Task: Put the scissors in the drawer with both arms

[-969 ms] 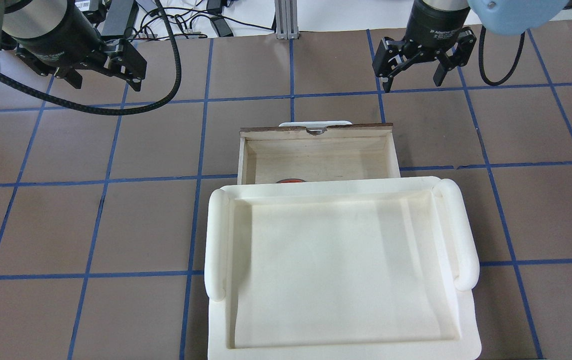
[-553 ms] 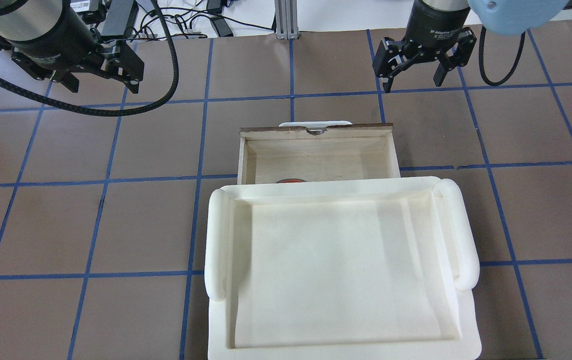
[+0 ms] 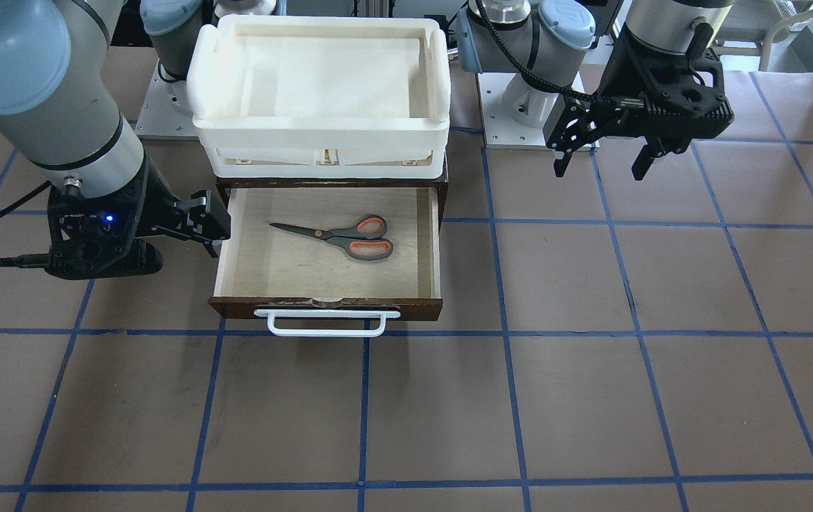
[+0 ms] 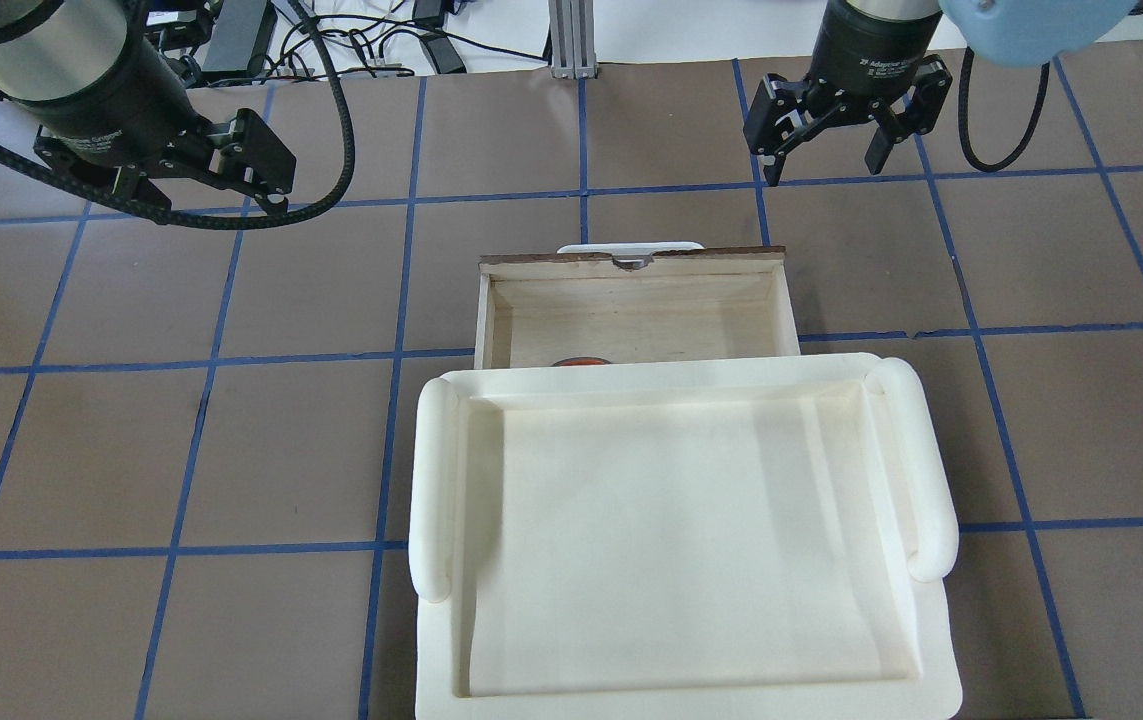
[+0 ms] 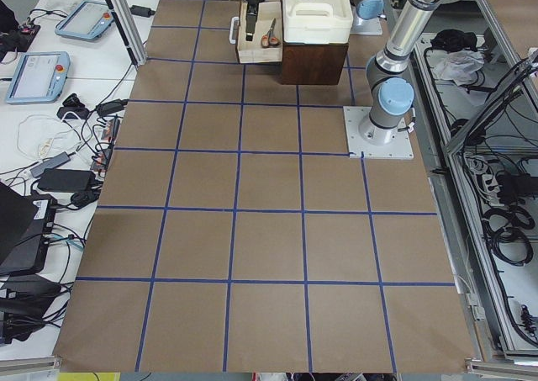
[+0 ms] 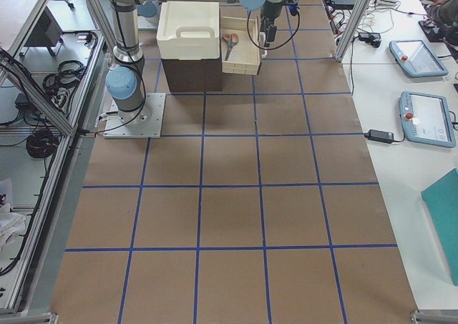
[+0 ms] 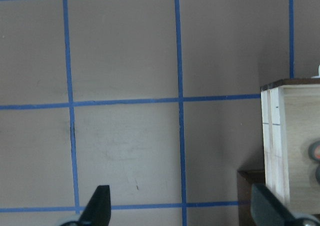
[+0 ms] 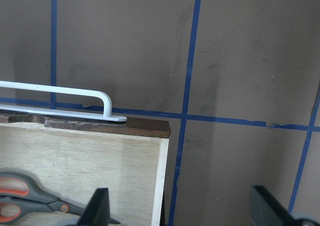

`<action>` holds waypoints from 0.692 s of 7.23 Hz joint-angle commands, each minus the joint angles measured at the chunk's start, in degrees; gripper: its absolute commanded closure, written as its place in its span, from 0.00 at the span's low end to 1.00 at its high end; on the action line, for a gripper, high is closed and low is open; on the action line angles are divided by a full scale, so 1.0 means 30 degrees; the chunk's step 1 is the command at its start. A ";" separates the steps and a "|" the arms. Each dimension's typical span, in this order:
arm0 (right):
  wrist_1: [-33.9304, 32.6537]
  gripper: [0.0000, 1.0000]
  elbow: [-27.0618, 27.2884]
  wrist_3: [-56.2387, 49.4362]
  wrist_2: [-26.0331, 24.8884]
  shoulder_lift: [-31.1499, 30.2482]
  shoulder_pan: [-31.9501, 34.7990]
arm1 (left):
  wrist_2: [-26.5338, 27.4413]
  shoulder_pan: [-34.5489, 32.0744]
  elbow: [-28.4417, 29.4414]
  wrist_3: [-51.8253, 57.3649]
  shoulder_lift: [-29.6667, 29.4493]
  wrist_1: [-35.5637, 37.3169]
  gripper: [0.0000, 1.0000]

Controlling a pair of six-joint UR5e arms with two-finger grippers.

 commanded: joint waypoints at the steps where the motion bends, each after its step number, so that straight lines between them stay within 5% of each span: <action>1: -0.0048 0.00 -0.0207 0.0007 -0.0062 -0.0058 -0.0102 | -0.0134 0.0173 0.0083 -0.0200 -0.0019 -0.1221 0.00; 5: 0.0040 0.00 -0.0179 0.0212 -0.0180 -0.0585 -0.0073 | 0.0156 0.0203 -0.0063 -0.0671 -0.0108 -0.1485 0.00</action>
